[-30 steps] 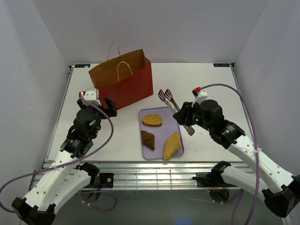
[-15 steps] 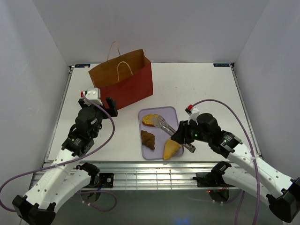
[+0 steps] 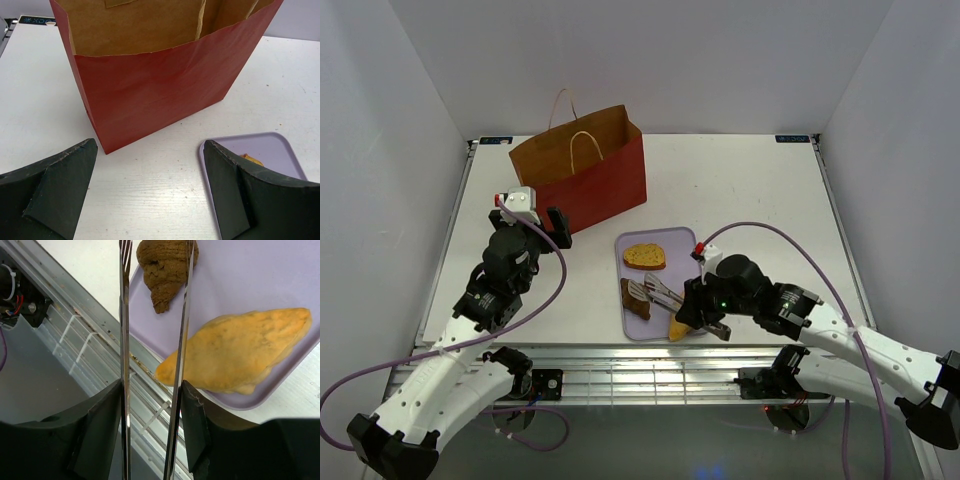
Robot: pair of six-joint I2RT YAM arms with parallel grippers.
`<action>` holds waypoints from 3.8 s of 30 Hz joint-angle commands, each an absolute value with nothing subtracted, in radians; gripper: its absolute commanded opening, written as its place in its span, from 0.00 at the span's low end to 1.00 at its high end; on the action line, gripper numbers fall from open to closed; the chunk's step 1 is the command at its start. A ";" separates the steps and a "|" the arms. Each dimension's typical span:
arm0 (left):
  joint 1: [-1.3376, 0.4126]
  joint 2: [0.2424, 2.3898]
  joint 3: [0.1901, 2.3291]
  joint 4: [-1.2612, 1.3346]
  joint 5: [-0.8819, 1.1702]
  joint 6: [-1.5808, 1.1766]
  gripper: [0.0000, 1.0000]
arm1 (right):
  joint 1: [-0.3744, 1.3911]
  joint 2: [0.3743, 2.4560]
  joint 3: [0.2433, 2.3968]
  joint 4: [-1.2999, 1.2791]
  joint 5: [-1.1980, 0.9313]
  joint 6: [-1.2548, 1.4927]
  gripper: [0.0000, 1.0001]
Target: Place the fake bread into the paper bag
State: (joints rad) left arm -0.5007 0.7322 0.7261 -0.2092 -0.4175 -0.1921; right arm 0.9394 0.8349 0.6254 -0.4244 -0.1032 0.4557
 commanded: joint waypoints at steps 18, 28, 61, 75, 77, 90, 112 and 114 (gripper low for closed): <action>-0.506 0.712 0.724 -0.207 -0.425 -0.187 0.98 | 1.037 0.911 0.736 -0.454 0.080 0.454 0.57; -0.505 0.710 0.724 -0.207 -0.425 -0.189 0.98 | 1.054 0.937 0.744 -0.430 0.054 0.460 0.58; -0.505 0.698 0.724 -0.206 -0.425 -0.190 0.98 | 1.068 1.008 0.808 -0.449 0.051 0.474 0.19; -0.505 0.698 0.723 -0.206 -0.423 -0.192 0.98 | 1.068 0.985 0.879 -0.521 0.115 0.439 0.20; -0.505 0.699 0.723 -0.206 -0.423 -0.192 0.98 | 1.068 0.980 0.900 -0.554 0.139 0.401 0.25; -0.505 0.701 0.721 -0.204 -0.425 -0.190 0.98 | 1.066 0.979 0.953 -0.670 0.133 0.347 0.40; -0.505 0.703 0.723 -0.207 -0.431 -0.187 0.98 | 1.121 0.943 0.879 -0.802 0.011 0.305 0.53; -0.505 0.706 0.723 -0.206 -0.430 -0.187 0.98 | 1.132 0.954 0.874 -0.811 0.021 0.307 0.53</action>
